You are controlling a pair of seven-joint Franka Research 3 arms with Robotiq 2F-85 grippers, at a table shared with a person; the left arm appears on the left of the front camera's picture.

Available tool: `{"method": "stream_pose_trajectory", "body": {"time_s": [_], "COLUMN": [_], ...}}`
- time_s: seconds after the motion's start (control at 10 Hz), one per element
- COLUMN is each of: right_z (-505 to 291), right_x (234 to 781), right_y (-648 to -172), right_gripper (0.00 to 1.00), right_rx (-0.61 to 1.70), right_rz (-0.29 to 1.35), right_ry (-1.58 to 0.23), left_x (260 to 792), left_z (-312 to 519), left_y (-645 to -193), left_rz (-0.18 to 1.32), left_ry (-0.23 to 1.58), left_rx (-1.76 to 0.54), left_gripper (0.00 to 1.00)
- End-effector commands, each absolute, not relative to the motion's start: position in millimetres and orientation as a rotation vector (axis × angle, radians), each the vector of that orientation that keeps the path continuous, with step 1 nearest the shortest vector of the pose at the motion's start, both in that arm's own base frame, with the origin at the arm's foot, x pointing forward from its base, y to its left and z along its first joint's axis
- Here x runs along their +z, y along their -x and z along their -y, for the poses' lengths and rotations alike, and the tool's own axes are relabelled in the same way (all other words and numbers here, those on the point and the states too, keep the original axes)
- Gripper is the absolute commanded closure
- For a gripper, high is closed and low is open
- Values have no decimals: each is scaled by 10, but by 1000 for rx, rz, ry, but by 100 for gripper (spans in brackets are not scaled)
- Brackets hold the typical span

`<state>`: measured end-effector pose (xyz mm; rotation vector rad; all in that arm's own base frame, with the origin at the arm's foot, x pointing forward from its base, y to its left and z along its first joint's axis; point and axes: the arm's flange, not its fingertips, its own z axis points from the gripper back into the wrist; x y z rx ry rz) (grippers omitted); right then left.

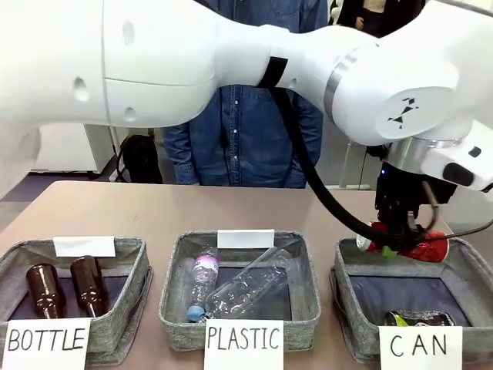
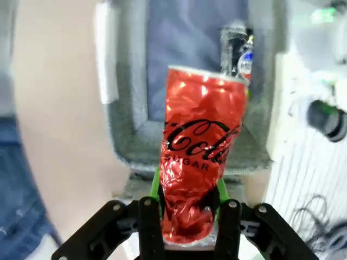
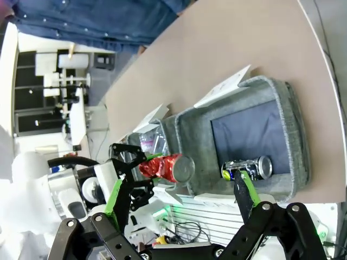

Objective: Sort the can waste into the basket.
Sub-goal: Pick up the can waste from the table and place it in the right Fabric basket.

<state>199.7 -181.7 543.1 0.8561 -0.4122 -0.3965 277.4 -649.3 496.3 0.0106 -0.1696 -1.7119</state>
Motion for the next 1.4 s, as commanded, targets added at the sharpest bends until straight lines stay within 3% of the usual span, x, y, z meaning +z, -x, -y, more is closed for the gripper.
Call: {"method": "stream_pose_trajectory", "body": {"time_s": [0.0, 0.4, 0.5, 0.6, 1.0, 1.3], "right_z": [1821, 1821, 1821, 1821, 1821, 1821], "right_x": [5419, 5419, 5419, 5419, 5419, 5419], "right_y": [-2019, -2019, -2019, -2019, -2019, -2019], "right_gripper": [0, 0, 0, 0, 0, 0], "right_rx": [-403, -403, -403, -403, -403, -403], "right_rz": [430, 430, 430, 430, 430, 430], "right_ry": [-861, -861, -861, -861, -861, -861], "left_x": [4943, 4923, 4928, 4922, 4914, 5027], "left_z": [6325, 6355, 6362, 6357, 6354, 6038], "left_y": [-2792, -2731, -2741, -2743, -2756, -3049], "left_rz": [200, 179, 148, 168, 163, 134], "left_ry": [161, 240, 287, 278, 257, 244], "left_rx": [-1933, -1933, -1905, -1915, -1911, -1793], "left_gripper": [60, 60, 25, 0, 0, 0]}}
